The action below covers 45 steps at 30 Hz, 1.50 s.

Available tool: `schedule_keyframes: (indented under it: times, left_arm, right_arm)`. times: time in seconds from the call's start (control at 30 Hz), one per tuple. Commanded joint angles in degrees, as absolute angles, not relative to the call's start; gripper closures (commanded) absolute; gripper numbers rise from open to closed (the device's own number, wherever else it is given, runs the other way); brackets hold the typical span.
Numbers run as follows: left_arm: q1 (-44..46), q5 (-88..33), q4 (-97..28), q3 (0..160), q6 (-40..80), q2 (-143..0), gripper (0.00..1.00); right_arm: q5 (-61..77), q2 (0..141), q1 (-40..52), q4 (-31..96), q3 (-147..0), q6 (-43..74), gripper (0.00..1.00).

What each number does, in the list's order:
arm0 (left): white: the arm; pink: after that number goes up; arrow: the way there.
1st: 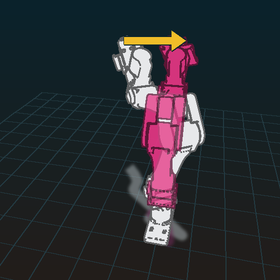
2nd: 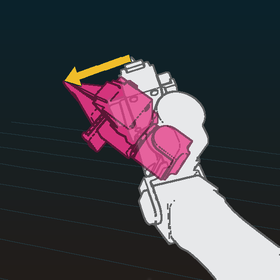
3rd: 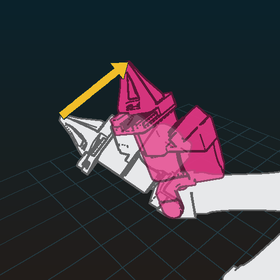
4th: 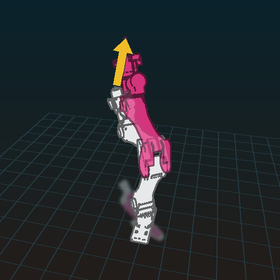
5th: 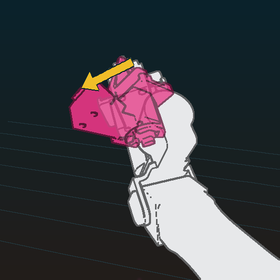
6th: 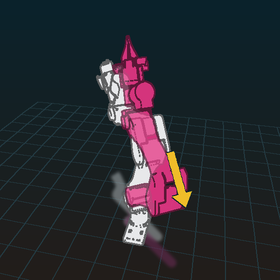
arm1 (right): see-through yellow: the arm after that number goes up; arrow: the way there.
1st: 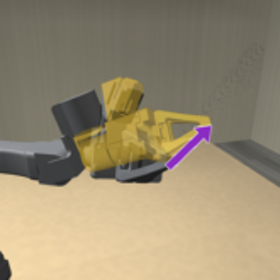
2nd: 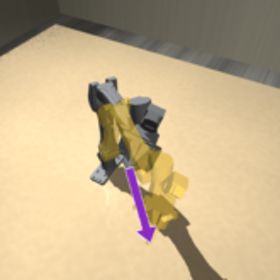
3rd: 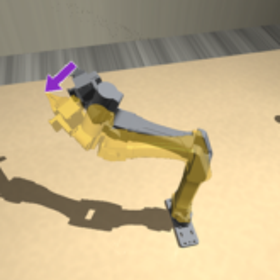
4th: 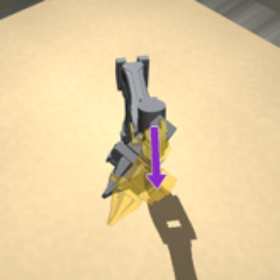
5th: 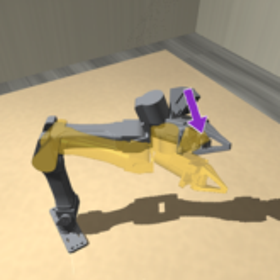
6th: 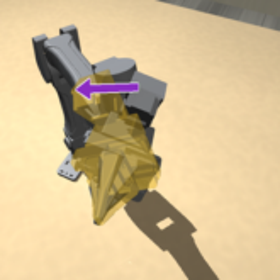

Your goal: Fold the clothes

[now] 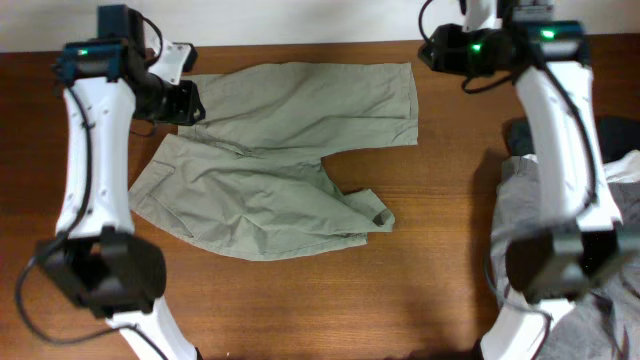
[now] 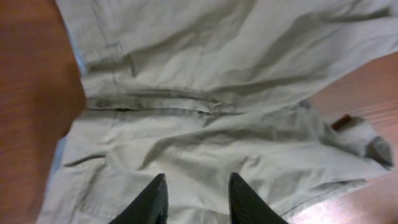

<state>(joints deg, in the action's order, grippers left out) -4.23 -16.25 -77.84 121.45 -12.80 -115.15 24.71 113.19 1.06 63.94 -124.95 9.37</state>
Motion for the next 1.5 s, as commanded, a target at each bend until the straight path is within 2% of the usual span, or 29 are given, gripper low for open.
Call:
schedule_keyframes:
  times: [0.0, 0.13, 0.23, 0.33, 0.43, 0.57, 0.63, 0.77, 0.87, 1.0, 1.03, 1.07, 1.1, 1.13, 1.17, 1.27, 1.3, 1.33, 1.37, 1.4, 1.47]
  left_arm:
    - [-4.19, -13.45, -81.76, 123.11, -10.11, -108.01, 0.6]
    - [-5.08, -9.78, -87.5, 123.11, -5.78, -105.21, 0.6]
    - [-6.28, -6.66, -91.85, 123.07, -3.01, -104.86, 0.59]
    - [-7.31, -6.57, -94.45, 122.65, -2.98, -104.86, 0.53]
    - [-7.31, -6.57, -94.7, 120.49, -2.96, -104.86, 0.51]
    - [-7.35, -6.37, -88.92, 109.12, -2.52, -104.86, 0.47]
    - [-7.35, -6.31, -84.38, 101.89, -1.21, -104.86, 0.42]
    - [-7.73, -5.91, -72.95, 86.17, 0.32, -104.88, 0.34]
    - [-9.45, -4.47, -66.13, 77.82, 0.95, -104.88, 0.34]
    - [-10.44, -4.47, -63.83, 74.61, 0.93, -104.88, 0.34]
    - [-10.46, -4.47, -63.83, 74.61, 0.91, -104.88, 0.34]
    - [-10.46, -4.47, -63.83, 74.61, 0.91, -104.88, 0.34]
    - [-10.46, -4.45, -63.83, 74.61, 0.89, -104.88, 0.34]
    - [-10.46, -4.47, -63.81, 74.61, 0.89, -104.88, 0.34]
    - [-10.46, -4.45, -63.79, 74.61, 0.89, -104.88, 0.33]
    - [-10.46, -4.45, -63.33, 74.61, 0.89, -104.88, 0.33]
    - [-10.46, -4.45, -63.2, 74.61, 0.89, -104.88, 0.33]
    - [-10.46, -4.45, -63.07, 74.61, 0.89, -104.88, 0.33]
    - [-10.44, -4.47, -62.98, 74.61, 0.91, -104.88, 0.33]
    - [-10.46, -4.47, -63.0, 74.61, 0.91, -104.88, 0.33]
    - [-10.52, -4.47, -63.2, 74.61, 0.91, -104.88, 0.33]
  right_arm:
    - [23.31, 108.18, 2.76, 71.68, -125.01, 7.31, 0.58]
    - [21.91, 104.57, 8.62, 83.09, -125.01, 5.78, 0.58]
    - [11.25, 104.4, 16.97, 91.64, -124.18, 6.83, 0.55]
    - [6.09, 104.4, 25.47, 93.19, -116.33, 10.02, 0.49]
    - [5.28, 104.4, 26.85, 87.13, -104.62, 10.59, 0.45]
    - [5.58, 105.19, 21.08, 68.07, -84.18, 10.55, 0.41]
    - [7.55, 105.38, 18.22, 61.82, -78.39, 9.47, 0.41]
    - [14.98, 105.38, 14.22, 59.02, -70.37, 9.47, 0.41]
    - [23.07, 105.38, 14.26, 54.76, -64.71, 9.69, 0.35]
    - [26.48, 105.38, 14.22, 46.48, -62.54, 17.67, 0.34]
    - [26.39, 105.38, 14.22, 45.54, -62.57, 17.69, 0.36]
    - [26.35, 105.38, 14.15, 44.16, -62.57, 17.65, 0.54]
    - [26.3, 105.36, 13.91, 42.04, -63.13, 15.57, 0.8]
    - [26.33, 105.36, 13.3, 42.57, -64.9, 14.76, 0.88]
    - [26.28, 105.23, 12.25, 44.05, -67.72, 13.67, 0.95]
    - [19.9, 105.21, 8.58, 46.24, -79.35, 13.58, 0.96]
    - [17.76, 105.21, 7.46, 44.99, -82.63, 13.58, 0.91]
    - [16.6, 105.21, 6.66, 43.44, -84.44, 13.56, 0.49]
    - [15.97, 105.21, 5.85, 42.61, -85.19, 13.58, 0.21]
    - [15.99, 105.21, 5.41, 43.33, -85.19, 13.58, 0.16]
    - [15.86, 105.25, 4.84, 51.31, -84.9, 13.56, 0.16]
